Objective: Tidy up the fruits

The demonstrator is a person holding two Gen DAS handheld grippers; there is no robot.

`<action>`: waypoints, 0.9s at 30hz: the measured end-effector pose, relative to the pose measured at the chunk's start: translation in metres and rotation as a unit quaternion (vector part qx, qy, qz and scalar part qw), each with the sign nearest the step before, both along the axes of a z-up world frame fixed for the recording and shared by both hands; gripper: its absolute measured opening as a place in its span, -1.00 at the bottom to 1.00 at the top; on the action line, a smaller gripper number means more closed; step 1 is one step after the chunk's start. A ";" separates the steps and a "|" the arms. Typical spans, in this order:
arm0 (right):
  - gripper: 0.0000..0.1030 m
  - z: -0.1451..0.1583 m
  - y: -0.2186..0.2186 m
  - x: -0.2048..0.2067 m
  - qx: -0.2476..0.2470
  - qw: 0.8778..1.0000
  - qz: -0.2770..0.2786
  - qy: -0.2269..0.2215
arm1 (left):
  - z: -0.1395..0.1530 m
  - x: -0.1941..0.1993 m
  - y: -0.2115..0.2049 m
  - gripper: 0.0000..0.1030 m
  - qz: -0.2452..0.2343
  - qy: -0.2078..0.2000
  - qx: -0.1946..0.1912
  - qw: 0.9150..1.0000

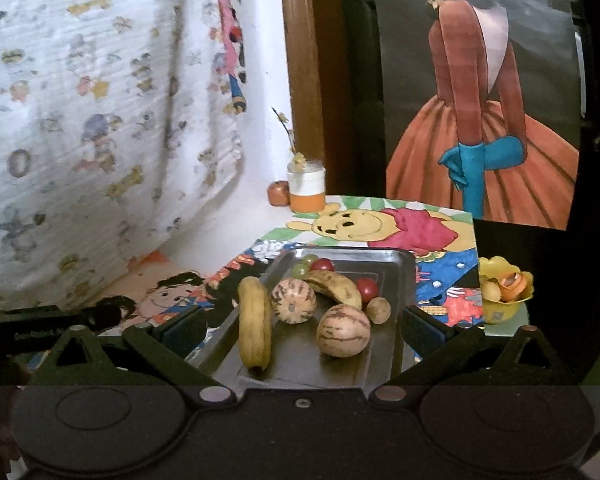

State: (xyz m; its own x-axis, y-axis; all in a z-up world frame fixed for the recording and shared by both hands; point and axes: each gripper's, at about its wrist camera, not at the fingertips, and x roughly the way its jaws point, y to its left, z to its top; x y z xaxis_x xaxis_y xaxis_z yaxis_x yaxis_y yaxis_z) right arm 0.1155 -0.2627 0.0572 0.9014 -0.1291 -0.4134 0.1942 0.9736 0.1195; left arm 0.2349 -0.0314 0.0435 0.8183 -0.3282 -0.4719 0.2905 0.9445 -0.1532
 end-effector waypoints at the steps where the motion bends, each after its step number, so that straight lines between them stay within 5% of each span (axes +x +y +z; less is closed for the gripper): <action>1: 0.99 -0.003 0.000 -0.006 0.005 1.000 0.004 -0.009 | -0.001 -0.004 -0.001 0.99 0.001 0.001 0.009 1.000; 10: 0.99 -0.007 -0.007 -0.067 0.025 0.998 0.030 -0.039 | 0.003 -0.088 0.004 0.99 0.040 -0.094 0.028 0.994; 20: 0.99 0.006 -0.009 -0.138 0.049 0.995 0.016 -0.080 | 0.033 -0.163 0.002 1.00 0.050 -0.114 0.008 0.992; 27: 0.99 0.003 0.013 -0.171 0.034 0.995 0.028 -0.087 | 0.029 -0.203 0.008 1.00 0.056 -0.110 -0.013 0.992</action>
